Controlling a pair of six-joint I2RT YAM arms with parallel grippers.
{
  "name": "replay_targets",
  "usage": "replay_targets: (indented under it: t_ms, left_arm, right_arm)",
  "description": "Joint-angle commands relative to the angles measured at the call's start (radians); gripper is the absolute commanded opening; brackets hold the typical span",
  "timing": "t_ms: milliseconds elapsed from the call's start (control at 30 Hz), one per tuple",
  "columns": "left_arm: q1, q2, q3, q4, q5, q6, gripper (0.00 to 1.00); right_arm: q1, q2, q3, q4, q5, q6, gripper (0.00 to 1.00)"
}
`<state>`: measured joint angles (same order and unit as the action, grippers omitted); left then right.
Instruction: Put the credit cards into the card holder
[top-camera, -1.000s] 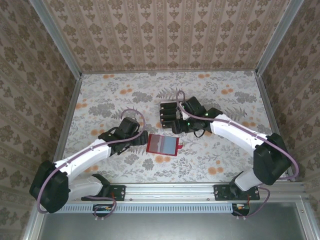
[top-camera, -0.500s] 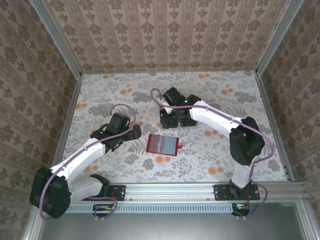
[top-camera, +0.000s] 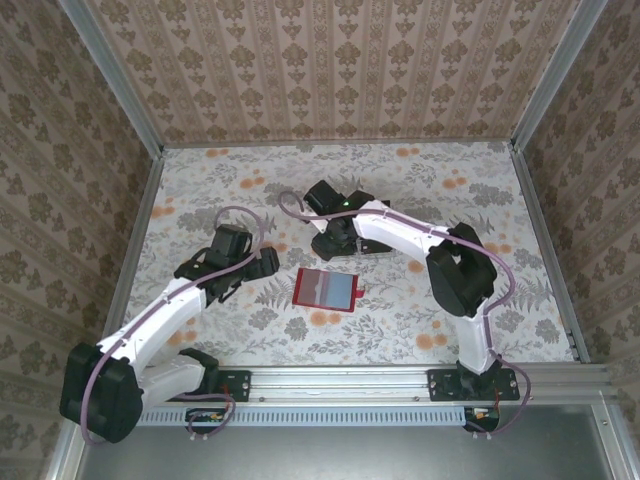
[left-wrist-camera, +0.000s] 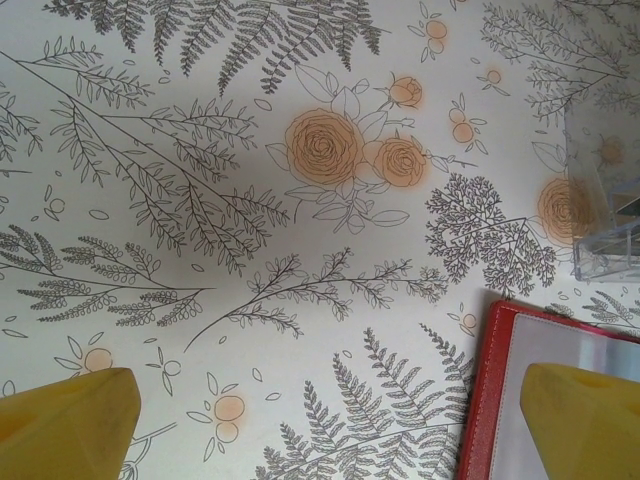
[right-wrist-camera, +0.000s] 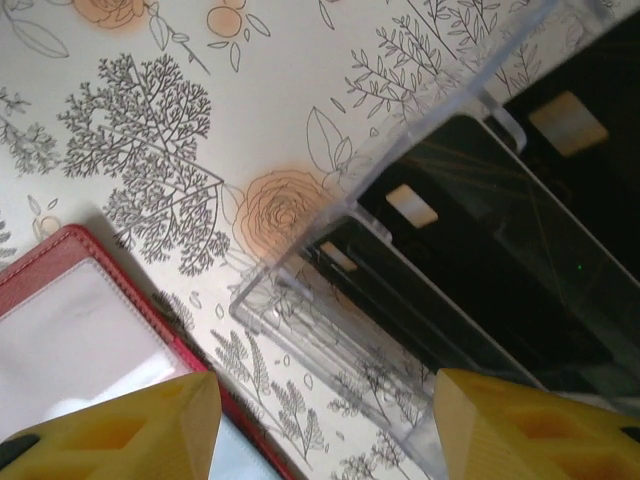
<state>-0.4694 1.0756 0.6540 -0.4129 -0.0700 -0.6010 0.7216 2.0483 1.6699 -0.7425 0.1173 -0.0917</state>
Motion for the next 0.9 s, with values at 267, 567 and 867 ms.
replay_targets:
  t_ms: [267,567,867]
  left_arm:
    - [0.036,-0.014,-0.028,0.006,0.010,0.011,1.00]
    - [0.038,-0.041,-0.045,-0.004,0.007,0.003,1.00]
    - [0.038,-0.027,-0.044,0.005,0.013,0.000,1.00]
  right_arm:
    - [0.006,0.091,0.132,-0.029,0.046,-0.008,0.61]
    - [0.007,0.001,0.007,-0.006,0.028,-0.052,0.59]
    - [0.007,-0.013,-0.045,0.002,0.064,-0.074,0.55]
